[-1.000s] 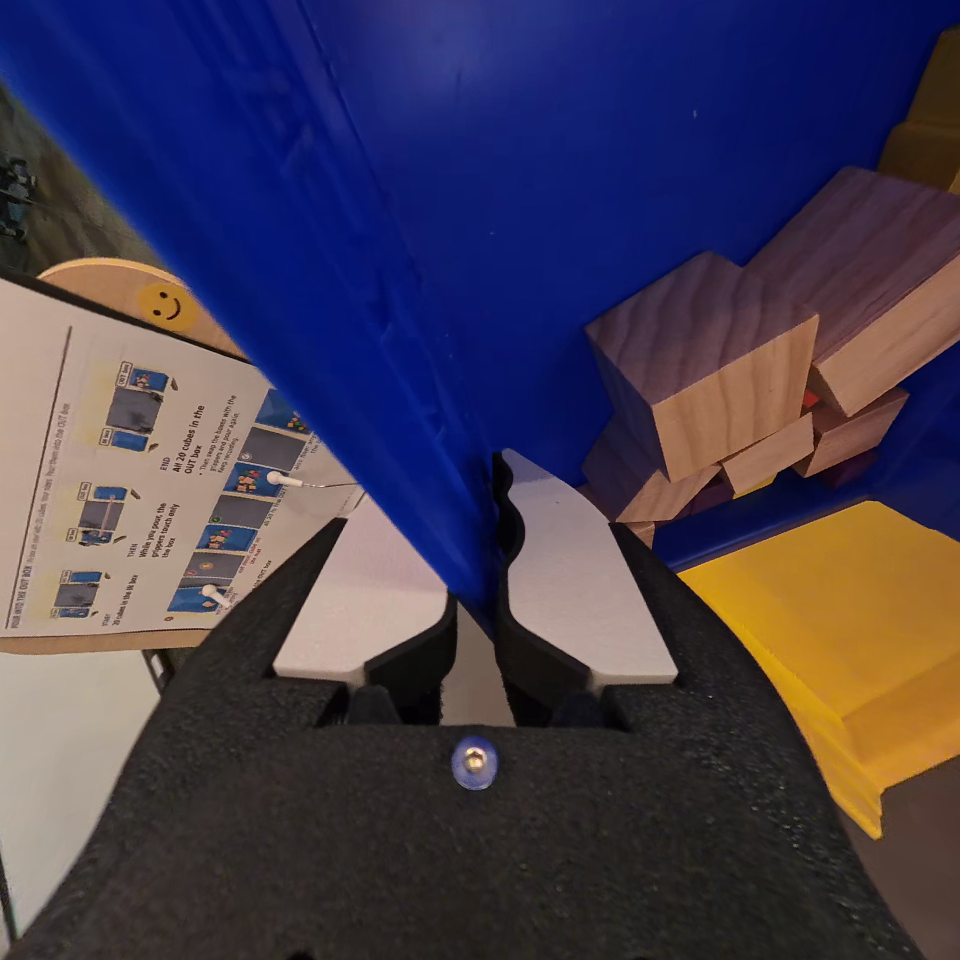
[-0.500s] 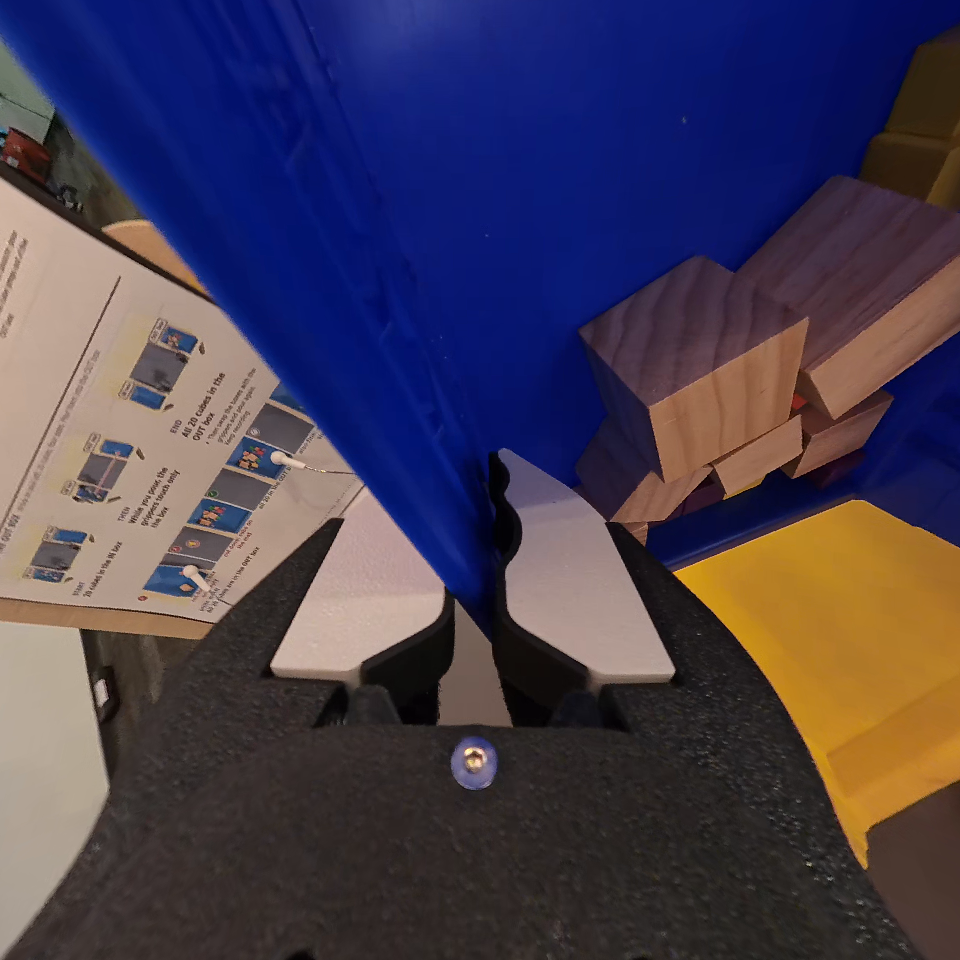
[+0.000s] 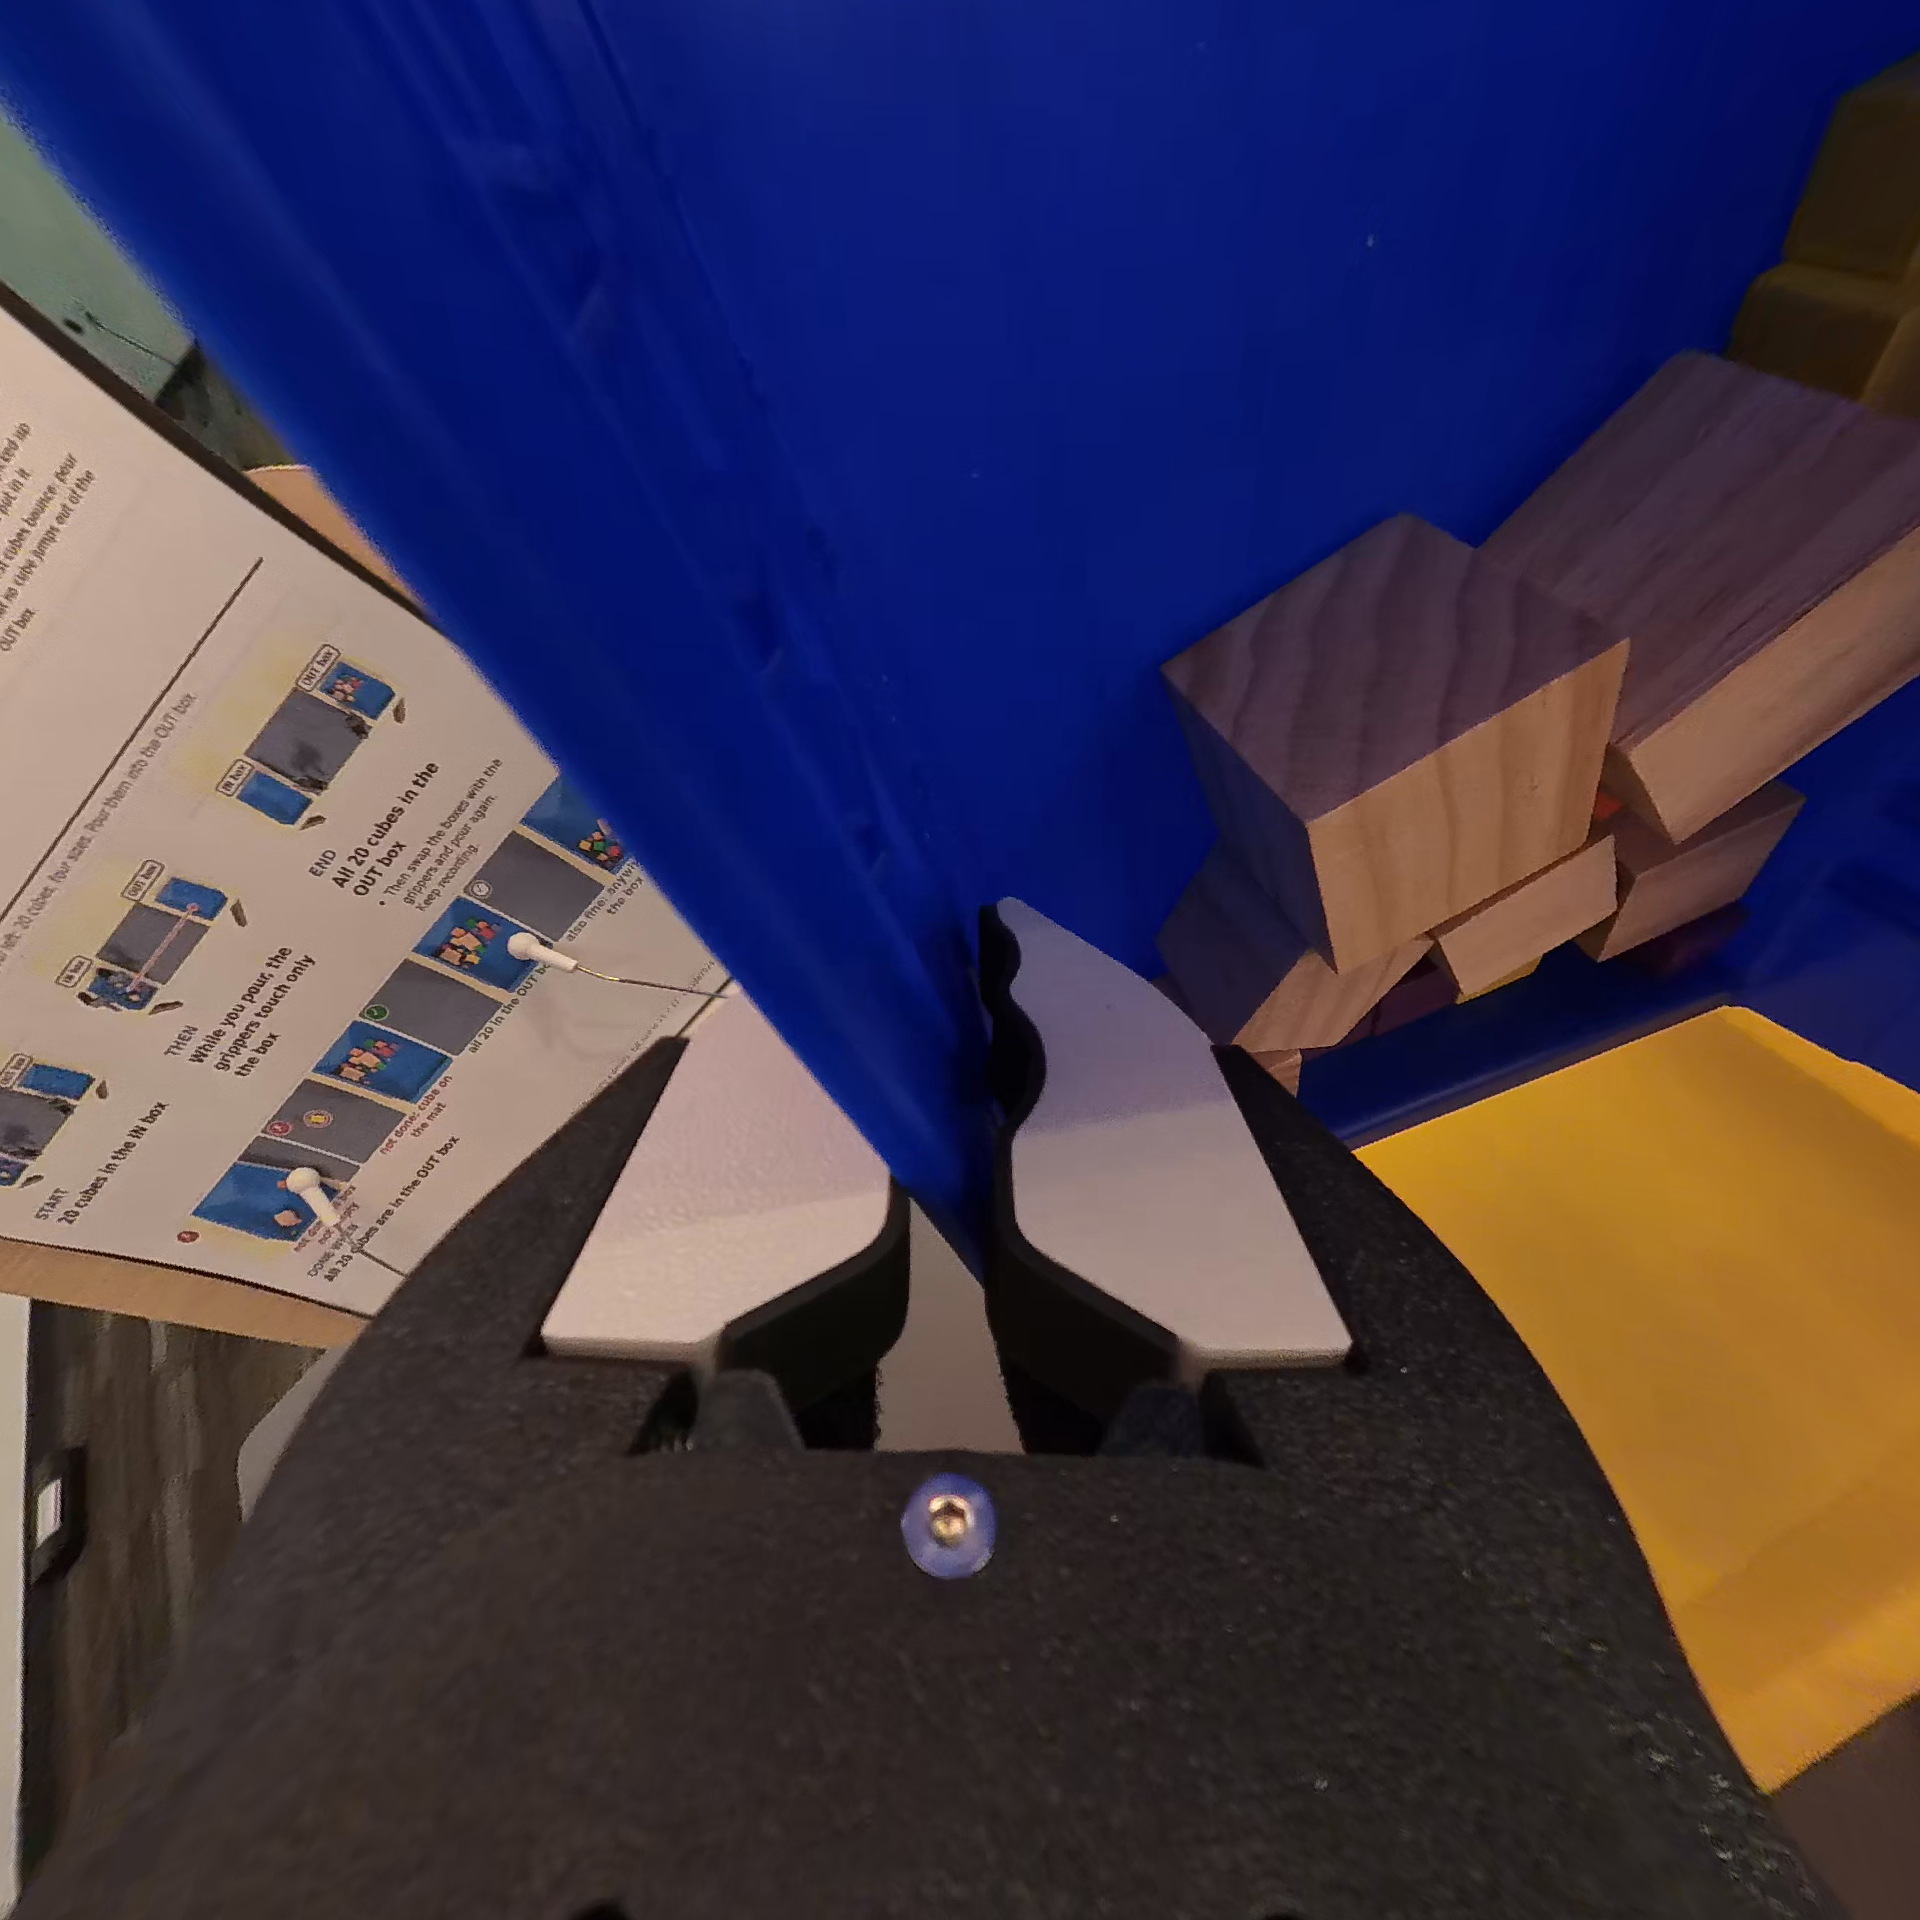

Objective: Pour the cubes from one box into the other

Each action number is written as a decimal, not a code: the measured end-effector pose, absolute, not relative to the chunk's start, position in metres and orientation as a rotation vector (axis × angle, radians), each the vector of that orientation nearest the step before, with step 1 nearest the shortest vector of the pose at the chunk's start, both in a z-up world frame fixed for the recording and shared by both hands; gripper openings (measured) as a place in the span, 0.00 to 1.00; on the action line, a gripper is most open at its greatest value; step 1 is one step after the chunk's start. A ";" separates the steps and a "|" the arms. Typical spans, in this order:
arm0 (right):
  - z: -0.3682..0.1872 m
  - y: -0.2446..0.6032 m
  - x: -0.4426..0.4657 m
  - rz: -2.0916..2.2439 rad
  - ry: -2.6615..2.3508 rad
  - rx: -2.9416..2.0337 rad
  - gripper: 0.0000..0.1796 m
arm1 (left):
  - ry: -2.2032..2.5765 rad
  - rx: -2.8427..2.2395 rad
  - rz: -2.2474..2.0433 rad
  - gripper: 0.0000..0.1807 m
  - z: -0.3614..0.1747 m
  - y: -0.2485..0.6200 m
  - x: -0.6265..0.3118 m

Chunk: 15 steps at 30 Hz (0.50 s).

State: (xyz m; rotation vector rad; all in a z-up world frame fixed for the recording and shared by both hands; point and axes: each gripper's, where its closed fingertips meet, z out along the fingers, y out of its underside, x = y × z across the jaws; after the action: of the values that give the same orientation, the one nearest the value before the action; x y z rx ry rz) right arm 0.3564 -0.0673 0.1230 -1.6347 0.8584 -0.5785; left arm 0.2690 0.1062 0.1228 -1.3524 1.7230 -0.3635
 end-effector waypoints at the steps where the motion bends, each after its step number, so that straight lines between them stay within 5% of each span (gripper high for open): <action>1: 0.125 -0.067 0.356 -0.588 0.851 -1.631 0.05 | 1.719 -1.352 -0.374 0.05 0.123 0.106 0.268; 15: 0.138 -0.063 0.350 -0.680 0.785 -1.596 0.05 | 1.644 -1.285 -0.464 0.05 0.124 0.111 0.267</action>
State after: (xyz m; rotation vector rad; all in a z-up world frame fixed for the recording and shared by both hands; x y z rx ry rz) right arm 0.3504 -0.0634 0.1380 -1.5956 0.7855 -0.6801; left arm 0.2674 0.1112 0.1245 -1.2852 1.6441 -0.4635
